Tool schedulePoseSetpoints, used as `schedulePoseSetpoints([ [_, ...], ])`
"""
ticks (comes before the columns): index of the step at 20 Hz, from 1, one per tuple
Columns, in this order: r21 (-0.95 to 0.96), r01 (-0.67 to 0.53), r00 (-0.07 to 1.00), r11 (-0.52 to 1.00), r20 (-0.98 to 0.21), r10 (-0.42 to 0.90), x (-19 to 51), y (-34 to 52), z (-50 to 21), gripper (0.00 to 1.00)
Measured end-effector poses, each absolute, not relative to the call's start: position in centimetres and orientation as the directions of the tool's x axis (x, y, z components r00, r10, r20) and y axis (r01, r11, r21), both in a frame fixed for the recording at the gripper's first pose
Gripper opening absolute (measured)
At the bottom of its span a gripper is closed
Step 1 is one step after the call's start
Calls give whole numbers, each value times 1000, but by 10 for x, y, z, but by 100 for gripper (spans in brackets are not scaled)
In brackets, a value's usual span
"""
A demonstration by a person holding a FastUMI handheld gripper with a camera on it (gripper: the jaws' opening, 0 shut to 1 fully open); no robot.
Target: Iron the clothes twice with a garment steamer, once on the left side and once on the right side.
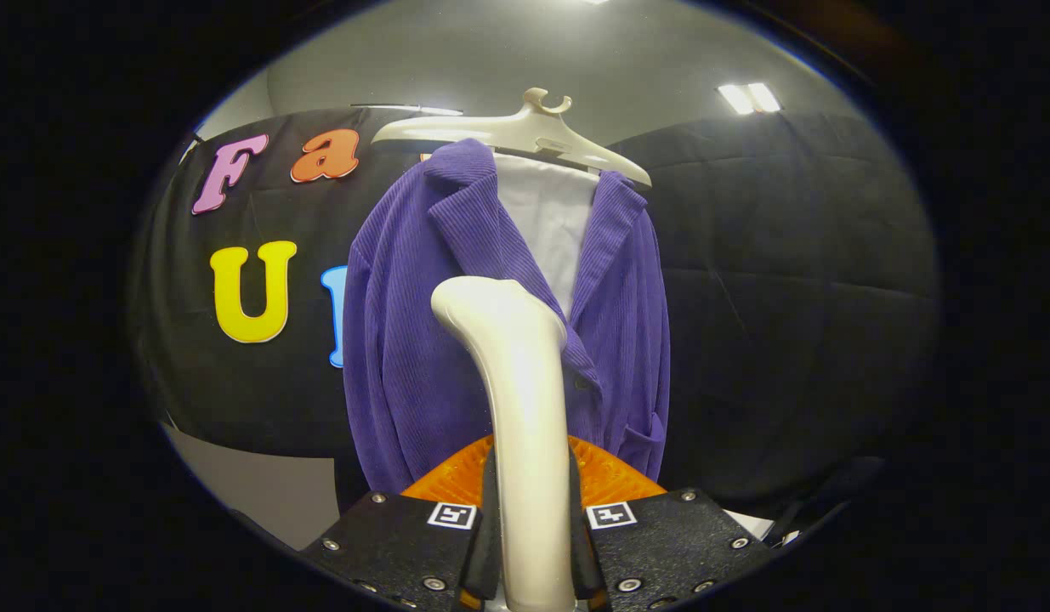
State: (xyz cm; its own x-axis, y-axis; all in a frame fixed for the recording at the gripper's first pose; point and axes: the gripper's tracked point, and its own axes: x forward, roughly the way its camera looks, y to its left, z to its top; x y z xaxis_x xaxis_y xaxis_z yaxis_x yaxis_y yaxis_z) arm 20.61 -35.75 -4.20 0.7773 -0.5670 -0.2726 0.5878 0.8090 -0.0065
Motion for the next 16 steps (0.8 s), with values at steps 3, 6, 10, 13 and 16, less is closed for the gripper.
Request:
schedulePoseSetpoints([
  [3,-32,585,765,810,-309,-565,202,-356,-69,33],
  [6,-63,578,751,814,-350,-560,200,-357,-95,33],
  [10,-77,578,728,813,-401,-556,197,-357,-127,33],
  [13,-63,584,716,809,-429,-550,194,-360,-150,33],
  [16,-87,586,696,806,-455,-555,188,-363,-168,33],
])
